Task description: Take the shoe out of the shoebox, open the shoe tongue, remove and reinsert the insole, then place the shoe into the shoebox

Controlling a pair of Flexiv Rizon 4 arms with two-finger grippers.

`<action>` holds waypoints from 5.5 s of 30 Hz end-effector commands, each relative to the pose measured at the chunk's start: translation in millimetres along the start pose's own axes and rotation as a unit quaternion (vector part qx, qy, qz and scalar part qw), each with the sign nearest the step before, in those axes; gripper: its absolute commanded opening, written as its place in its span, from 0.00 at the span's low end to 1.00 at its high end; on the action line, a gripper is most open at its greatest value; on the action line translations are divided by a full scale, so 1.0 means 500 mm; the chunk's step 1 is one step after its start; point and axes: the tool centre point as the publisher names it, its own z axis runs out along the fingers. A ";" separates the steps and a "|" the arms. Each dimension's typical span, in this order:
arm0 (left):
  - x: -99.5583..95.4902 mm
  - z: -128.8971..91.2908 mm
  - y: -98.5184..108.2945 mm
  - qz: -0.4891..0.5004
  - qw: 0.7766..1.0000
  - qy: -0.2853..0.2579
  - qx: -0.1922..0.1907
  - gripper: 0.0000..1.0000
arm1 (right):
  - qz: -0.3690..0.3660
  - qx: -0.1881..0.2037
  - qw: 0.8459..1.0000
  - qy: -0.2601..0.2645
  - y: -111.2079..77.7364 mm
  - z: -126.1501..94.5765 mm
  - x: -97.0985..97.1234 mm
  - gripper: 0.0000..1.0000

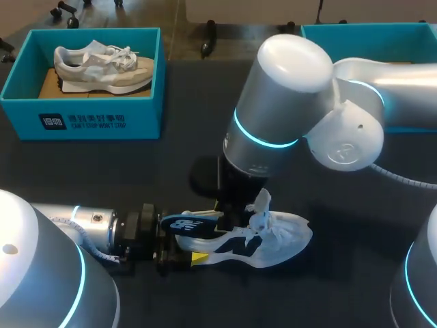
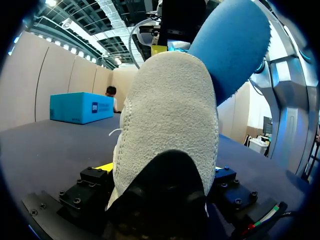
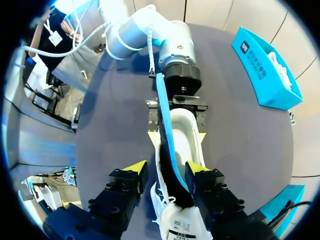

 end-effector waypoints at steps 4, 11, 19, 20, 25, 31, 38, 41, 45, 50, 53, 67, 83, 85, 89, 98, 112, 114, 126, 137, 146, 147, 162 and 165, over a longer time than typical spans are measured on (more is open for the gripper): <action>0.000 0.001 0.004 0.000 1.000 -0.001 0.001 0.00 | -0.004 -0.004 1.000 0.014 0.013 0.027 -0.009 0.49; 0.000 0.001 0.004 0.000 1.000 -0.001 0.001 0.00 | -0.007 -0.009 0.999 0.032 0.012 0.044 -0.016 0.47; 0.000 0.001 0.004 0.000 1.000 -0.001 0.001 0.00 | -0.023 -0.024 0.998 0.058 0.017 0.059 -0.011 0.44; 0.000 0.001 0.004 0.000 1.000 -0.001 0.001 0.00 | -0.023 -0.024 0.998 0.058 0.019 0.061 -0.011 0.44; 0.000 0.001 0.004 0.000 1.000 -0.001 0.001 0.00 | -0.033 -0.032 0.996 0.072 0.023 0.068 -0.008 0.40; 0.000 0.001 0.004 0.000 1.000 -0.001 0.001 0.00 | -0.041 -0.036 0.995 0.078 0.027 0.066 -0.008 0.31; 0.000 0.001 0.004 0.000 1.000 -0.001 0.001 0.00 | -0.054 -0.046 0.993 0.092 0.033 0.069 -0.012 0.00; 0.000 0.001 0.004 0.000 1.000 -0.001 0.001 0.00 | -0.061 -0.051 0.992 0.098 0.037 0.070 -0.013 0.00; 0.000 0.001 0.004 0.000 1.000 -0.001 0.001 0.00 | -0.071 -0.057 0.990 0.107 0.040 0.065 -0.014 0.00; 0.000 0.001 0.004 0.000 1.000 -0.001 0.001 0.00 | -0.093 -0.071 0.986 0.116 0.042 0.044 -0.010 0.00; 0.000 0.001 0.004 0.000 1.000 -0.001 0.001 0.00 | -0.110 -0.077 0.984 0.116 0.052 0.024 -0.001 0.00; 0.000 0.001 0.004 0.000 1.000 -0.001 0.001 0.00 | -0.160 -0.127 0.969 0.137 0.082 -0.019 0.016 0.00; 0.000 0.001 0.004 0.000 1.000 -0.001 0.001 0.00 | -0.213 -0.219 0.944 0.126 0.169 -0.083 0.021 0.00; 0.000 0.001 0.004 0.000 1.000 -0.001 0.001 0.00 | -0.228 -0.226 0.939 0.126 0.190 -0.100 0.022 0.00; 0.000 0.001 0.004 0.000 1.000 -0.001 0.001 0.00 | -0.247 -0.237 0.930 0.132 0.222 -0.133 0.024 0.00; 0.000 0.001 0.004 0.000 1.000 -0.001 0.001 0.00 | -0.212 -0.260 0.930 0.151 0.233 -0.169 0.015 0.00; 0.000 0.001 0.004 0.000 1.000 -0.001 0.001 0.00 | -0.188 -0.316 0.921 0.128 0.203 -0.227 0.000 0.00; 0.000 0.001 0.004 0.000 1.000 -0.001 0.001 0.00 | -0.172 -0.324 0.922 0.122 0.185 -0.262 -0.008 0.00; 0.000 0.001 0.004 0.000 1.000 -0.001 0.001 0.00 | -0.080 -0.418 0.898 0.114 0.116 -0.357 -0.005 0.00; 0.000 0.001 0.004 0.000 1.000 -0.001 0.001 0.00 | -0.065 -0.436 0.888 0.132 0.120 -0.352 -0.013 0.00; 0.000 0.001 0.004 0.000 1.000 -0.001 0.001 0.00 | 0.004 -0.544 0.824 0.158 0.053 -0.499 -0.063 0.00; 0.000 0.001 0.004 0.000 1.000 -0.001 0.001 0.00 | 0.006 -0.547 0.823 0.151 0.053 -0.516 -0.063 0.00; 0.000 0.001 0.004 0.000 1.000 -0.001 0.001 0.00 | 0.026 -0.531 0.844 0.061 0.045 -0.569 -0.061 0.00; 0.000 0.001 0.004 0.000 1.000 -0.001 0.001 0.00 | 0.060 -0.530 0.841 0.093 0.048 -0.568 -0.059 0.00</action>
